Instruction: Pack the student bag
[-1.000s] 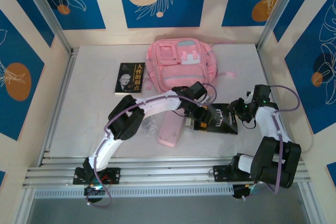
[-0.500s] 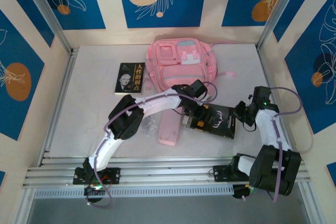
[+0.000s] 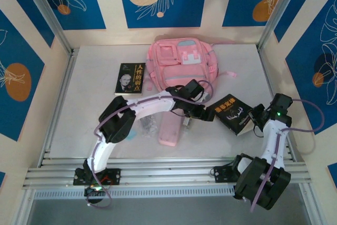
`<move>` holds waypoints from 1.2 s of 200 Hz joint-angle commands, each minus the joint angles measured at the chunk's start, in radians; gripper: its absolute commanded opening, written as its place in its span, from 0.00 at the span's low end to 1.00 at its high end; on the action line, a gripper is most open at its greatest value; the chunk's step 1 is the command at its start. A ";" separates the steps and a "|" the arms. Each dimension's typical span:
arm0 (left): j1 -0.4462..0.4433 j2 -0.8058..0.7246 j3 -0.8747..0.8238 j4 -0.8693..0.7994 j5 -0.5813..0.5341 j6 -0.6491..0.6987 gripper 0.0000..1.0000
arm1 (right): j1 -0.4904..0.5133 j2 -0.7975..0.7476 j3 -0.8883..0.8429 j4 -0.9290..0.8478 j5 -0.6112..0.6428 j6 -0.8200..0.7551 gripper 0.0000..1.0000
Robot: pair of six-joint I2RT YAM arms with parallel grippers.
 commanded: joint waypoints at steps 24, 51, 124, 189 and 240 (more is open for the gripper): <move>-0.014 0.011 -0.149 0.466 0.002 -0.448 0.88 | -0.003 -0.044 -0.035 0.025 -0.140 0.094 0.00; -0.023 0.037 -0.183 0.546 -0.090 -0.573 0.88 | -0.003 -0.064 -0.051 0.034 -0.170 0.126 0.00; -0.041 0.159 -0.117 0.630 -0.217 -0.746 0.83 | -0.003 -0.071 -0.132 0.092 -0.254 0.189 0.00; -0.046 0.194 -0.063 0.657 -0.239 -0.751 0.46 | -0.006 -0.069 -0.142 0.103 -0.271 0.193 0.00; -0.051 0.148 -0.050 0.681 -0.207 -0.712 0.00 | -0.009 -0.086 -0.099 0.044 -0.194 0.166 0.99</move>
